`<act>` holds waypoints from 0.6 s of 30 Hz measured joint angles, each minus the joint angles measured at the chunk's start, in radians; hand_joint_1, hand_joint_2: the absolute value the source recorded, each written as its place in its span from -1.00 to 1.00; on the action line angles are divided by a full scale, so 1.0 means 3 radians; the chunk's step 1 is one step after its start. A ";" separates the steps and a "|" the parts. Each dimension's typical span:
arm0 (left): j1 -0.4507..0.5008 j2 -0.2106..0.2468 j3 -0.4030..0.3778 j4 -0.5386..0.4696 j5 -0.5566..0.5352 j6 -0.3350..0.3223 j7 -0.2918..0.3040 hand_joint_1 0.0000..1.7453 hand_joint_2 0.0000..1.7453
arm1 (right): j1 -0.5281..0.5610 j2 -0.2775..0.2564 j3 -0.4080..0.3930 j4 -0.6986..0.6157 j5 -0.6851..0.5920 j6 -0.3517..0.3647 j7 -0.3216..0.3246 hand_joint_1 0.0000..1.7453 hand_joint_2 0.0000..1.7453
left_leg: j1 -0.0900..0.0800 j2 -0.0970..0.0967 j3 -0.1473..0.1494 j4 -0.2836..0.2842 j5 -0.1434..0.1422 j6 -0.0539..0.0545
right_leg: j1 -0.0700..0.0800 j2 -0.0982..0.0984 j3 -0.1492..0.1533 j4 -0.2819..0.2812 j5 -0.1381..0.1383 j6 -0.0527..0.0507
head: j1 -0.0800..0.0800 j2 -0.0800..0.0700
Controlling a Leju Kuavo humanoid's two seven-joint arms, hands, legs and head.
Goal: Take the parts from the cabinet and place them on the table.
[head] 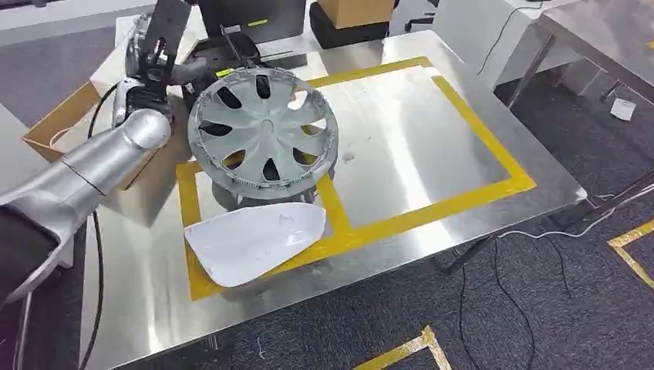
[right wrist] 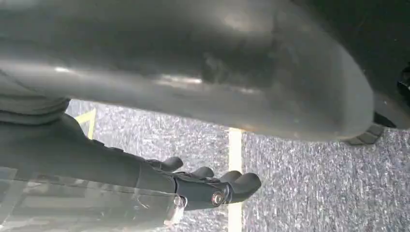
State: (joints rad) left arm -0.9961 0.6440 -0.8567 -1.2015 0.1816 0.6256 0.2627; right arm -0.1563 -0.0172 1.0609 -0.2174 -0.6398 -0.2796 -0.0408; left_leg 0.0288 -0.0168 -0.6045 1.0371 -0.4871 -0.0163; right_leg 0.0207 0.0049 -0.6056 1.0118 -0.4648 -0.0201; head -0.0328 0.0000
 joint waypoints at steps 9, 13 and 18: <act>0.0767 -0.0149 0.0900 -0.1414 0.1323 -0.0488 -0.1158 -1.00 1.00 | -0.0032 0.0010 0.0001 0.0003 0.0076 0.0046 0.0011 -1.00 -1.00 | -0.0007 0.0047 -0.0418 0.0886 -0.0417 -0.0059 | -0.0023 0.0053 0.0083 -0.0158 0.0088 -0.0045 | -0.0025 0.0000; 0.0858 -0.0238 0.1118 -0.1737 0.1779 -0.0992 -0.1479 -1.00 1.00 | -0.0037 0.0006 0.0000 0.0003 0.0066 0.0044 -0.0014 -1.00 -1.00 | 0.0007 0.0084 0.0025 0.0069 -0.0066 -0.0124 | -0.0052 0.0052 0.0042 -0.0012 -0.0005 0.0047 | -0.0029 0.0000; 0.0935 -0.0458 0.1119 -0.2024 0.1823 -0.1222 -0.1614 -1.00 1.00 | -0.0043 0.0004 -0.0001 0.0003 0.0028 0.0042 -0.0067 -1.00 -1.00 | -0.0003 0.0042 0.0008 0.0045 -0.0035 0.0038 | -0.0062 0.0040 0.0012 0.0046 -0.0039 0.0101 | -0.0029 0.0000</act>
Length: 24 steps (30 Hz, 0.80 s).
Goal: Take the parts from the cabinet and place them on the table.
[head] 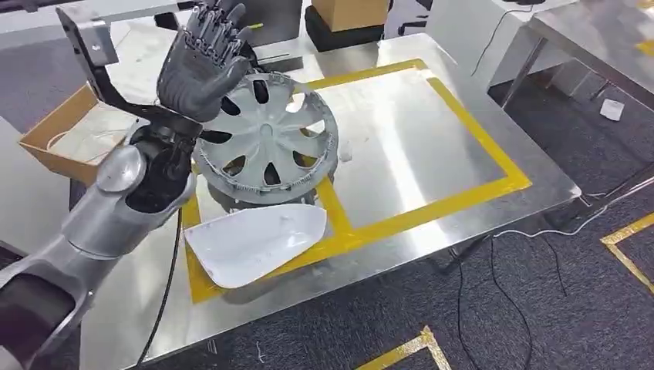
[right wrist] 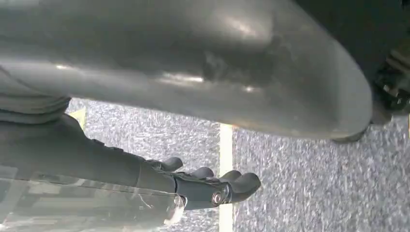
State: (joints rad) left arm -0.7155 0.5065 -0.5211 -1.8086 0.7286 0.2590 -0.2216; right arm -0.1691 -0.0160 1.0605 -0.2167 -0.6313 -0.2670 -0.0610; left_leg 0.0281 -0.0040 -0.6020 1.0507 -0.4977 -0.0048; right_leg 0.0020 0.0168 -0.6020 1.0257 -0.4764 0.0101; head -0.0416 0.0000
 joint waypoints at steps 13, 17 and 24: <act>0.0475 -0.0225 -0.0061 -0.0389 -0.0761 0.0277 0.0006 -1.00 1.00 | 0.0030 0.0004 -0.0019 -0.0001 -0.0177 -0.0183 -0.0229 -1.00 -1.00 | -0.0025 -0.0031 -0.0011 -0.0022 0.0021 -0.0025 | 0.0041 -0.0037 0.0054 -0.0018 -0.0036 -0.0064 | 0.0013 0.0000; 0.0674 -0.0231 -0.0089 -0.0541 -0.1262 0.0505 0.0199 -1.00 1.00 | 0.0036 0.0001 -0.0072 0.0000 -0.0305 -0.0299 -0.0389 -1.00 -1.00 | -0.0032 0.0006 -0.0074 0.0130 -0.0144 -0.0071 | 0.0025 -0.0049 0.0104 -0.0151 0.0047 -0.0126 | 0.0004 0.0000; 0.1180 -0.0245 -0.0122 -0.0723 -0.1762 0.0692 0.0228 -1.00 1.00 | 0.0073 -0.0014 -0.0284 0.0005 -0.0665 -0.0445 -0.0611 -1.00 -1.00 | -0.0031 0.0021 -0.0111 0.0279 -0.0059 -0.0095 | 0.0032 -0.0030 0.0102 -0.0095 0.0008 -0.0119 | 0.0000 0.0000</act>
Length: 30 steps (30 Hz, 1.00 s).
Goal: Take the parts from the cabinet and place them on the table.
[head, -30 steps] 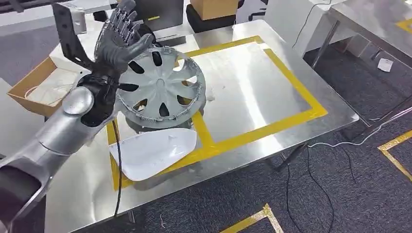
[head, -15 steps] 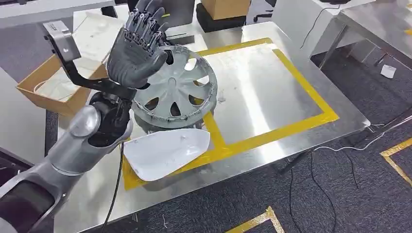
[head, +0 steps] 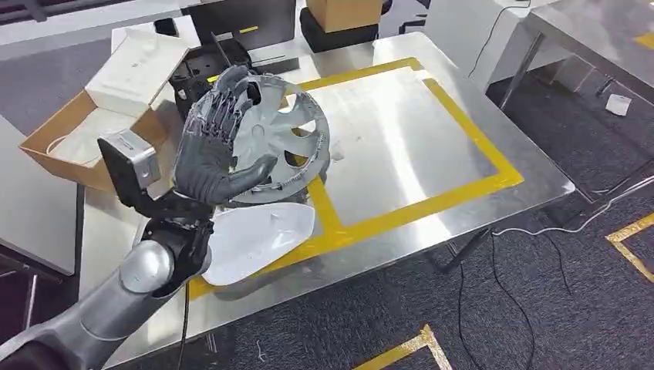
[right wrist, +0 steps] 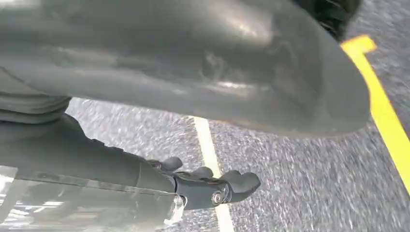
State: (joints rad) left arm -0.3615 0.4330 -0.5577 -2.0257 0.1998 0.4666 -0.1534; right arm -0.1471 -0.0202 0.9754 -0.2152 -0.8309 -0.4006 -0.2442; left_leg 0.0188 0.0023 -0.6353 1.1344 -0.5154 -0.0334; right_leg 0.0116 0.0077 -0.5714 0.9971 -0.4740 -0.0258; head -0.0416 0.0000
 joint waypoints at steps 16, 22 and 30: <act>0.0712 -0.0261 -0.0088 -0.0175 -0.0750 0.0119 -0.0137 -1.00 -1.00 | 0.0024 -0.0244 -0.0644 0.0003 -0.0484 -0.0005 -0.0611 -1.00 -1.00 | -0.0002 -0.0007 0.0162 -0.0315 0.0044 0.0144 | -0.0035 -0.0010 -0.0052 0.0212 -0.0056 0.0140 | 0.0019 0.0000; 0.0793 -0.0308 -0.0098 -0.0164 -0.0698 0.0186 -0.0229 -1.00 -1.00 | 0.0034 -0.0277 -0.0828 0.0004 -0.0658 0.0056 -0.0713 -1.00 -1.00 | 0.0007 -0.0010 0.0147 -0.0319 0.0034 0.0038 | -0.0017 -0.0015 0.0039 -0.0030 -0.0022 0.0034 | 0.0014 0.0000; 0.0873 -0.0324 -0.0098 -0.0094 -0.0655 0.0215 -0.0296 -1.00 -1.00 | 0.0026 -0.0277 -0.1052 0.0004 -0.0770 0.0127 -0.0889 -1.00 -1.00 | -0.0003 -0.0009 -0.0042 0.0170 -0.0102 0.0043 | 0.0008 -0.0007 0.0041 -0.0014 -0.0024 0.0000 | 0.0009 0.0000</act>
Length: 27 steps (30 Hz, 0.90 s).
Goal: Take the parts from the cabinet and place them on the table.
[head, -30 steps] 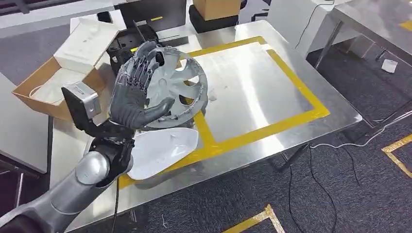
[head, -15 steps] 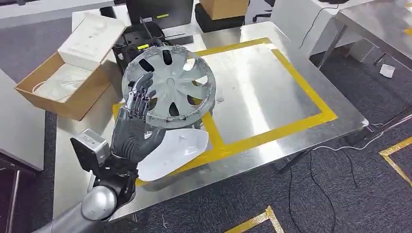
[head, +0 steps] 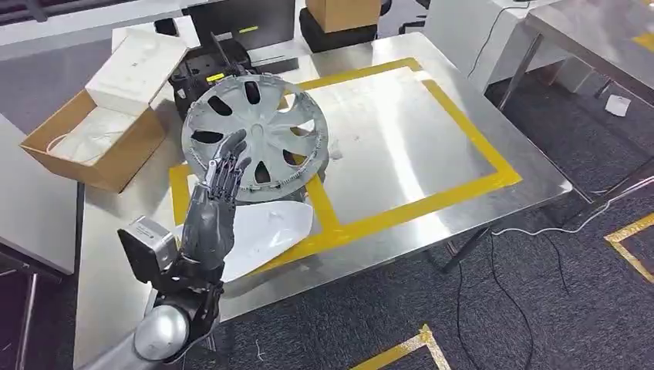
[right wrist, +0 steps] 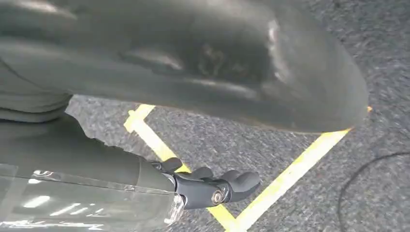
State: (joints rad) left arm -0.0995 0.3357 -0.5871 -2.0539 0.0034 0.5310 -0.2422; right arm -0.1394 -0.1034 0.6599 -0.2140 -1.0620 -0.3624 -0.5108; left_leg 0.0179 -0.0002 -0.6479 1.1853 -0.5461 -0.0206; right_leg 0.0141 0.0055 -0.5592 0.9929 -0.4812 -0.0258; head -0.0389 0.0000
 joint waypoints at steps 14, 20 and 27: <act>0.0041 -0.0065 -0.0010 0.0065 -0.0136 0.0133 0.0043 -1.00 -1.00 | 0.0069 -0.0061 -0.0259 0.0001 -0.0179 0.0002 0.0031 -1.00 -1.00 | 0.0002 -0.0011 0.0226 -0.0498 0.0134 0.0121 | -0.0059 -0.0004 -0.0445 0.0980 -0.0403 0.0205 | 0.0019 0.0000; 0.0037 -0.0065 -0.0015 0.0061 -0.0220 0.0134 0.0106 -1.00 -1.00 | 0.0102 -0.0055 -0.0343 0.0001 -0.0205 0.0012 0.0071 -1.00 -1.00 | -0.0001 -0.0021 0.0221 -0.0506 0.0140 0.0049 | -0.0026 0.0003 -0.0017 0.0050 -0.0052 0.0117 | 0.0015 0.0000; 0.0024 -0.0066 -0.0032 0.0053 -0.0252 0.0108 0.0167 -1.00 -1.00 | 0.0116 -0.0041 -0.0406 0.0003 -0.0225 0.0031 0.0070 -1.00 -1.00 | 0.0000 -0.0010 -0.0192 0.0395 -0.0354 -0.0013 | -0.0023 -0.0010 0.0014 -0.0045 0.0014 0.0008 | -0.0003 0.0000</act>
State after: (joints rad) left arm -0.0923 0.3159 -0.5966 -2.0378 -0.0721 0.5634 -0.1923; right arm -0.1047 -0.1156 0.5383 -0.2132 -1.1295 -0.3532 -0.4898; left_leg 0.0178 -0.0031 -0.7055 1.3040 -0.6524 -0.0245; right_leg 0.0073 0.0025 -0.5549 0.9795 -0.4771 -0.0233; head -0.0397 0.0000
